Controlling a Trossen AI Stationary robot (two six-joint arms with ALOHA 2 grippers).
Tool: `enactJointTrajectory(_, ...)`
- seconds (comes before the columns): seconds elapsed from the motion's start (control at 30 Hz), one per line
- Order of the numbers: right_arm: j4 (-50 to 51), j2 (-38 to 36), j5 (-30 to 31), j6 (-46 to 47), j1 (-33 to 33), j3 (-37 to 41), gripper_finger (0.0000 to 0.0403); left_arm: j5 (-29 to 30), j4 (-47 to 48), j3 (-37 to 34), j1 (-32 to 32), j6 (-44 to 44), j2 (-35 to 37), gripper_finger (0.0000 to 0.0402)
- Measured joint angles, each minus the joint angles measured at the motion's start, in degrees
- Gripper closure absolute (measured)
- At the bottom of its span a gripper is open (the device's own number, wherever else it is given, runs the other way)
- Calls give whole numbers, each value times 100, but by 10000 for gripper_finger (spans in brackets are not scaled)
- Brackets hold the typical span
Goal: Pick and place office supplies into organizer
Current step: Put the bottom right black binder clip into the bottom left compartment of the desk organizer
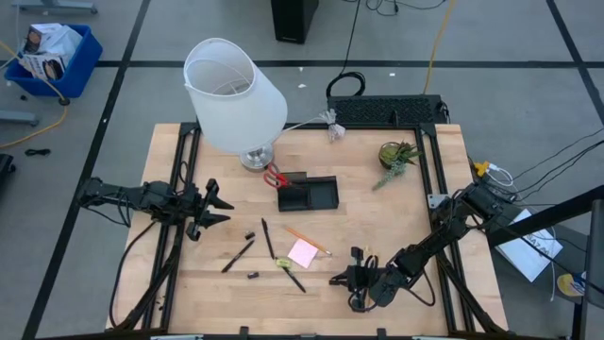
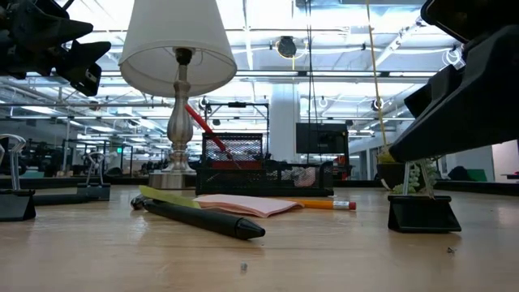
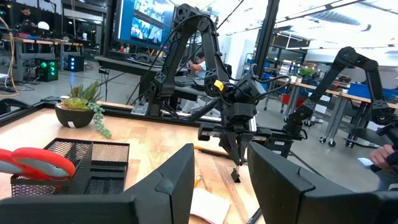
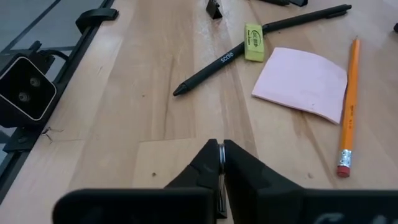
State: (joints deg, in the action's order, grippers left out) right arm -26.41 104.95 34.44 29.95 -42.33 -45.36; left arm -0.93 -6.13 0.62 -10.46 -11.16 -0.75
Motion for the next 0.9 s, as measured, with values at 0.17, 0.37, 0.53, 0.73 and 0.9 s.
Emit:
enactJointTrajectory(0.17, 0, 0, 0, 24, 0, 0, 389, 1, 0, 0, -1, 1, 0, 250)
enactJointTrajectory(0.37, 2, 0, -2, 37, 0, 0, 398, 2, 0, 0, -2, 0, 0, 250)
enactJointTrajectory(0.53, 3, 0, -1, 33, 0, 0, 392, 2, 0, 0, -2, 0, 0, 250)
enactJointTrajectory(0.73, 4, 0, 0, 38, 0, 0, 396, 2, 0, 0, 0, 0, 0, 250)
enactJointTrajectory(0.9, 4, 0, -2, 39, 0, 0, 394, 1, 0, 0, -2, 0, 0, 250)
